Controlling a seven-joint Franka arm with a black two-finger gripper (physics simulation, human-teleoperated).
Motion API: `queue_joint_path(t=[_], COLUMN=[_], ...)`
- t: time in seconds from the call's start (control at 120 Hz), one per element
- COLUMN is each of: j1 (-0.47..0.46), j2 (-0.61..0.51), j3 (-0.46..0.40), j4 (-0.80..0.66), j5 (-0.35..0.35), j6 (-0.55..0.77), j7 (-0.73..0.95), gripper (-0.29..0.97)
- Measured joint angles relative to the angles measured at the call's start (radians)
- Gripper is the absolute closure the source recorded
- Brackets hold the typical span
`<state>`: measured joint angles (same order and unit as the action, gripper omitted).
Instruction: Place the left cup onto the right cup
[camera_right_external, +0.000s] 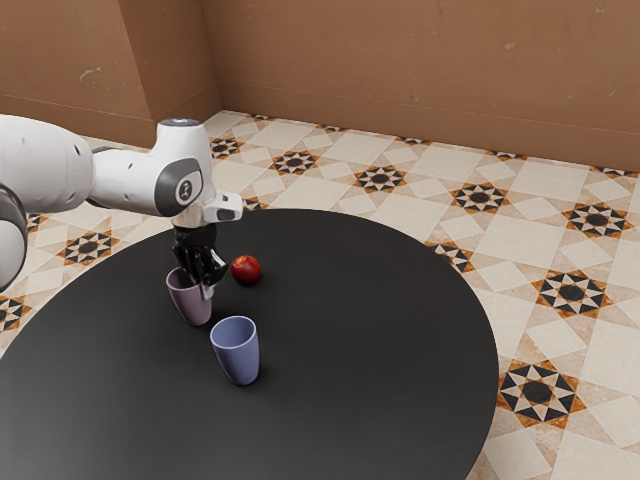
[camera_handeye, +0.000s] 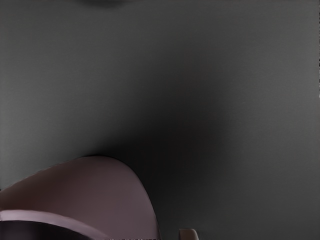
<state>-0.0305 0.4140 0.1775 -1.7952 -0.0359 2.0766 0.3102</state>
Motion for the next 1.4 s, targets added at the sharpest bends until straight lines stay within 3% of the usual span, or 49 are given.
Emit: queue_joint_path(t=[0.267, 0.9, 1.4], j1=[-0.01, -0.08, -0.166], j2=[-0.04, -0.254, -0.415], j3=[0.004, 0.011, -0.003], j4=[-0.006, -0.044, -0.18], j5=[0.006, 0.036, 0.043], j6=[0.0, -0.046, -0.065], j7=[0.0, -0.005, -0.005], gripper=[0.76, 0.79, 0.79])
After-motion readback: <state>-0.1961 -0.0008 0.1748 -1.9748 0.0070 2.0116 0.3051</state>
